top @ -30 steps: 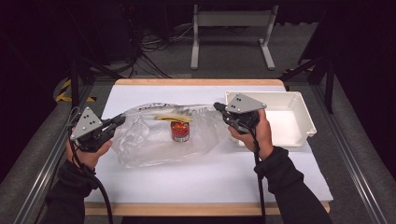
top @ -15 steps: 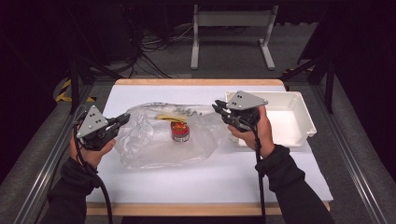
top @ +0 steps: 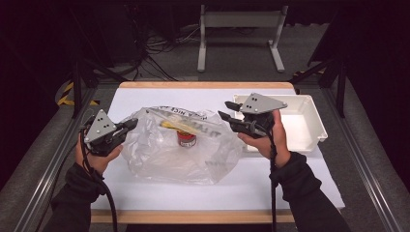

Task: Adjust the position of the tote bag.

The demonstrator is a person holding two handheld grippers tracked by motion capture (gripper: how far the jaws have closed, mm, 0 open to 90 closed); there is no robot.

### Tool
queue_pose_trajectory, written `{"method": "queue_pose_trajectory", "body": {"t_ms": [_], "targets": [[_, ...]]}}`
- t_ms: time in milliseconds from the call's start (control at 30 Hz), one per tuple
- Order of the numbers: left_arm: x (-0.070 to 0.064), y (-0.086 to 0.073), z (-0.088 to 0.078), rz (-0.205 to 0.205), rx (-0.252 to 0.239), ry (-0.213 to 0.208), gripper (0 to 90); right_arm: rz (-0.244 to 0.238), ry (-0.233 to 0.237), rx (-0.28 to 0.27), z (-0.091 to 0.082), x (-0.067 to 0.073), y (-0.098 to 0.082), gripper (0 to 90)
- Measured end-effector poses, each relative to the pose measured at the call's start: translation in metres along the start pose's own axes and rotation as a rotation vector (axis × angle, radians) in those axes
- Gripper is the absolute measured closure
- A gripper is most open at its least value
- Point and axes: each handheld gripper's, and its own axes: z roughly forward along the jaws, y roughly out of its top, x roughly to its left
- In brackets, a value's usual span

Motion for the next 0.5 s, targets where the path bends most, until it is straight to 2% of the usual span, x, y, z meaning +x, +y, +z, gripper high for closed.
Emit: {"method": "queue_pose_trajectory", "body": {"t_ms": [200,333,400,433,467,500], "targets": [[-0.001,0.002,0.005,-0.005,0.04,0.024,90.0,-0.051,0.145,-0.014,-0.002,0.027,0.009,78.5],[-0.002,0.002,0.008,-0.012,0.046,0.02,90.0,-0.092,0.257,0.015,0.004,0.051,0.009,78.3],[-0.002,0.001,0.008,-0.016,0.045,0.018,90.0,-0.127,0.316,0.053,0.007,0.066,0.007,71.0],[-0.002,0.001,0.008,-0.016,0.045,0.018,90.0,-0.127,0.316,0.053,0.007,0.066,0.007,71.0],[-0.003,0.0,0.008,-0.017,0.048,0.017,90.0,-0.146,0.336,0.075,0.009,0.073,0.005,64.6],[-0.003,-0.001,0.009,-0.021,0.05,0.014,90.0,-0.17,0.357,0.11,0.013,0.085,-0.001,53.7]]}}
